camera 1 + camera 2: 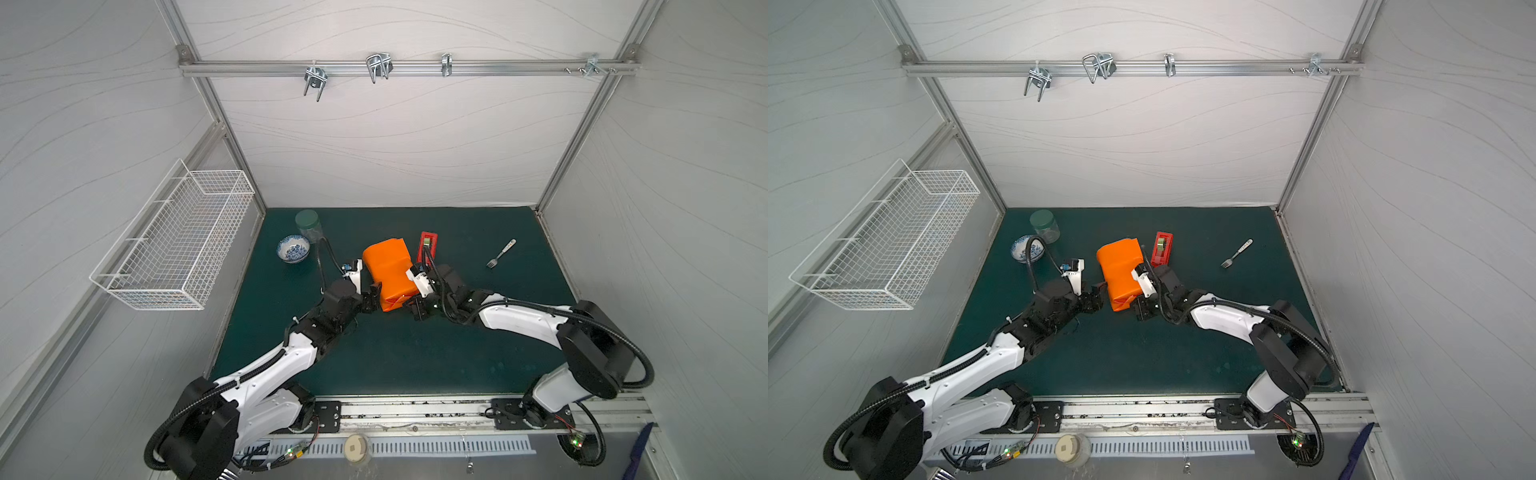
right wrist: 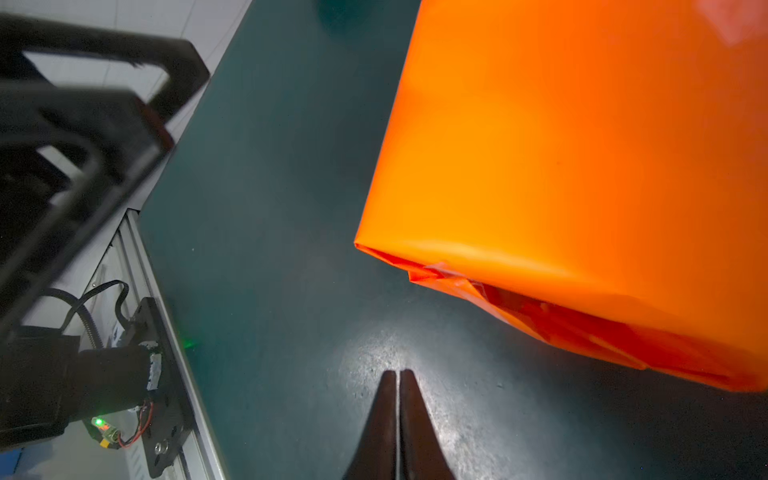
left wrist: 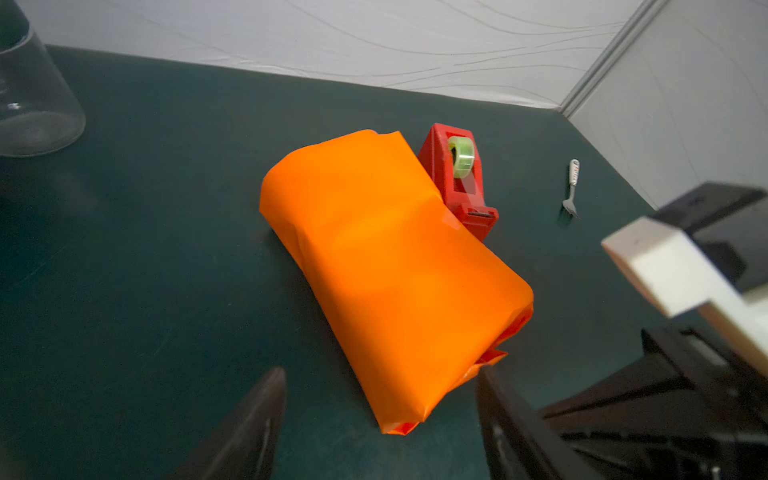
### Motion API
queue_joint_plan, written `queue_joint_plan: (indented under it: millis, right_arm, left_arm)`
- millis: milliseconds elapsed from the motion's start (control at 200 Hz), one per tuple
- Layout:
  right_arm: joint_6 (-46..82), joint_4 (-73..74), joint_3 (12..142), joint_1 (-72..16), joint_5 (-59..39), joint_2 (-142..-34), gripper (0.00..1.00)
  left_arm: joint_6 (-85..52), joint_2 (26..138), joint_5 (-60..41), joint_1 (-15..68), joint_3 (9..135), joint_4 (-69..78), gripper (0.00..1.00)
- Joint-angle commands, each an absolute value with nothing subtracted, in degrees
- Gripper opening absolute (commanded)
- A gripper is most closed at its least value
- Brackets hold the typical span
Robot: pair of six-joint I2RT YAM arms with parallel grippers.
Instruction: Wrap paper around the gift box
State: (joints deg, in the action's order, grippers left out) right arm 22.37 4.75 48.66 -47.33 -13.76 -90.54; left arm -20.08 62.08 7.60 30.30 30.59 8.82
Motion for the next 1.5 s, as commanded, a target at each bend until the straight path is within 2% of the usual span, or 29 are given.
queue_joint_plan:
  millis: [0,240,585,930,1100,1256,1406,1431,1491]
  right_arm:
    - [22.31,7.74,51.17,-47.34,-13.66,-92.9,0.04]
    - [22.35,9.19,53.58,-45.73,-12.93,-98.29,0.0]
    - [22.11,11.16,54.59,-43.23,-15.74,-101.25,0.01]
    - [21.97,12.34,53.02,-41.73,-16.29,-99.59,0.03]
    - [22.13,11.16,52.61,-40.98,-17.48,-97.66,0.06]
    - [22.55,9.1,47.88,-37.97,-17.4,-88.58,0.16]
    - [21.92,2.69,50.69,-34.37,-15.0,-85.54,0.49]
    - [21.91,1.24,51.83,-33.84,-14.99,-86.36,0.57]
    - [22.06,-1.49,55.67,-32.76,-15.48,-89.11,0.64]
  left_arm:
    - [-24.44,66.87,4.98,28.58,36.62,0.46,0.71]
    - [-23.17,78.66,4.13,27.45,44.99,-0.73,0.71]
    - [-20.03,87.19,2.87,26.37,47.3,1.18,0.72]
    - [-19.63,88.56,0.86,26.1,47.48,1.89,0.73]
    - [-19.93,85.37,0.07,26.1,47.47,1.17,0.79]
    - [-23.28,80.77,0.32,25.13,45.53,0.74,0.88]
    - [-31.68,79.7,-6.5,20.52,44.44,1.54,0.91]
    - [-32.85,80.23,-8.14,19.79,44.91,1.5,0.92]
    - [-34.28,82.09,-10.83,18.78,46.57,0.74,0.93]
